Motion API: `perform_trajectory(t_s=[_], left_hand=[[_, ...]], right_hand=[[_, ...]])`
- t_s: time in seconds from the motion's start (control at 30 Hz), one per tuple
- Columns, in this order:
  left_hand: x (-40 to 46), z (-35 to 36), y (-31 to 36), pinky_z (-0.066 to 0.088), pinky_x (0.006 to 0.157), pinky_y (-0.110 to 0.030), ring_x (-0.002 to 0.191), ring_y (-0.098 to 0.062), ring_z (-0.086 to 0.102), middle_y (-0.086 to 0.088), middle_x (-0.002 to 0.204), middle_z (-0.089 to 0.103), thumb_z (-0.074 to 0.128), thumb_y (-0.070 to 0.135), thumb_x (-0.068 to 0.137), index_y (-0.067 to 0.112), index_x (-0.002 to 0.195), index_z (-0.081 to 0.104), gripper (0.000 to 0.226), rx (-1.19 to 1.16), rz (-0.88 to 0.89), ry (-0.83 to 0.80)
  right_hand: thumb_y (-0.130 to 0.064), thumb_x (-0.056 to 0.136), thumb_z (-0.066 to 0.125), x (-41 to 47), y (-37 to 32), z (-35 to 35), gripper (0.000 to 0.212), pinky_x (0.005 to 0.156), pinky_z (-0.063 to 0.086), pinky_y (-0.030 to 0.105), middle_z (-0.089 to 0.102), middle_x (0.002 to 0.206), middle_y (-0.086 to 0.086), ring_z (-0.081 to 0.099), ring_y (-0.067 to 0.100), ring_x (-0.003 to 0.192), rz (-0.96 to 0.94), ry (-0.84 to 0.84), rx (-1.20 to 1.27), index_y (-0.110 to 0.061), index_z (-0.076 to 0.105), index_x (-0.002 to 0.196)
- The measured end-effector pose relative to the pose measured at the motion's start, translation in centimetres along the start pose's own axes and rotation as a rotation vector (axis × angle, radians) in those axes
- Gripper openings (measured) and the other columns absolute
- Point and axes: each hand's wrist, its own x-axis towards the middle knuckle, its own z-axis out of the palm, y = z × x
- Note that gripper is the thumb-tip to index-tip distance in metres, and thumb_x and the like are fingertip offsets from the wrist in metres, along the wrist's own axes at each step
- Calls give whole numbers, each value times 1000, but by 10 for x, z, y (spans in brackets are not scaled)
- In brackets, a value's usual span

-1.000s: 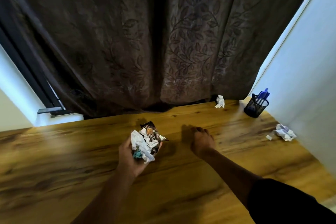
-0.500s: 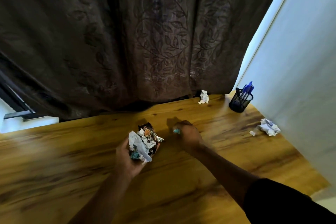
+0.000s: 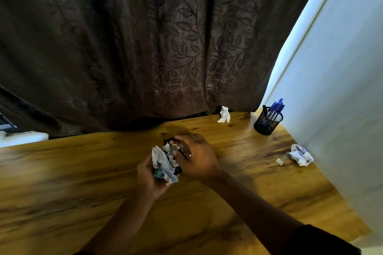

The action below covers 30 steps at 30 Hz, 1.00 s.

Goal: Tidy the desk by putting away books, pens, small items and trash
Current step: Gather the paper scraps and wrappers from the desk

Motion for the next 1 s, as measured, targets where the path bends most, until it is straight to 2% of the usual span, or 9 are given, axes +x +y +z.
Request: perform_trajectory(t_s=[0.03,0.07,0.1,0.2,0.27,0.33,0.53,0.8,1.0], left_hand=[[4,1,-1,60,51,-39,63,-26,70,15,114,62,31,27,107,13,98,73,45,26,2,127],[6,0,-4,58,48,-37,62,-26,66,6,98,66,47,26,103,13,93,71,29,85,56,213],[6,1,-6,59,55,-40,69,-27,67,-3,93,68,58,29,99,12,94,71,22,117,74,189],[16,1,-11,50,102,-54,119,-39,64,-19,130,68,55,45,99,6,130,65,50,149,59,239],[23,6,-14,38,114,-59,129,-43,57,-21,141,60,56,51,98,7,139,59,59,190,67,272],[30,11,-16,34,115,-64,131,-44,53,-21,149,52,61,56,94,12,144,56,66,220,79,281],[55,16,-19,38,112,-57,126,-47,58,-16,142,57,70,51,90,9,133,63,60,190,50,247],[67,26,-27,28,122,-56,137,-43,50,-22,148,53,47,44,103,5,147,51,59,94,55,237],[70,11,-38,34,117,-58,135,-43,52,-20,147,55,61,45,95,8,143,55,61,179,85,226]], right_hand=[[-40,96,59,1,10,-1,44,97,45,29,67,127,-1,57,15,118,12,21,12,-19,61,134],[-41,98,55,3,20,-1,43,95,48,31,67,126,1,58,16,117,27,45,18,-18,61,134],[-40,100,52,6,32,-1,41,93,49,32,67,126,2,58,18,116,44,57,13,-18,60,134],[-33,101,51,21,80,4,37,97,50,35,64,132,-1,57,19,119,119,22,-18,-22,59,135],[-32,96,55,33,115,7,45,102,48,31,60,136,-1,55,20,124,192,-16,-55,-27,55,140],[-35,85,60,46,148,8,59,102,48,35,55,139,8,52,30,127,302,-45,-97,-31,51,143],[-49,90,49,85,219,0,63,114,32,54,25,156,33,22,49,145,481,-212,-281,-34,35,150],[-43,99,53,93,239,3,58,113,35,49,32,159,14,34,36,143,465,-193,-273,-28,39,154],[-38,96,51,64,215,-4,43,88,54,40,61,128,9,60,29,110,339,41,-90,-25,58,137]])
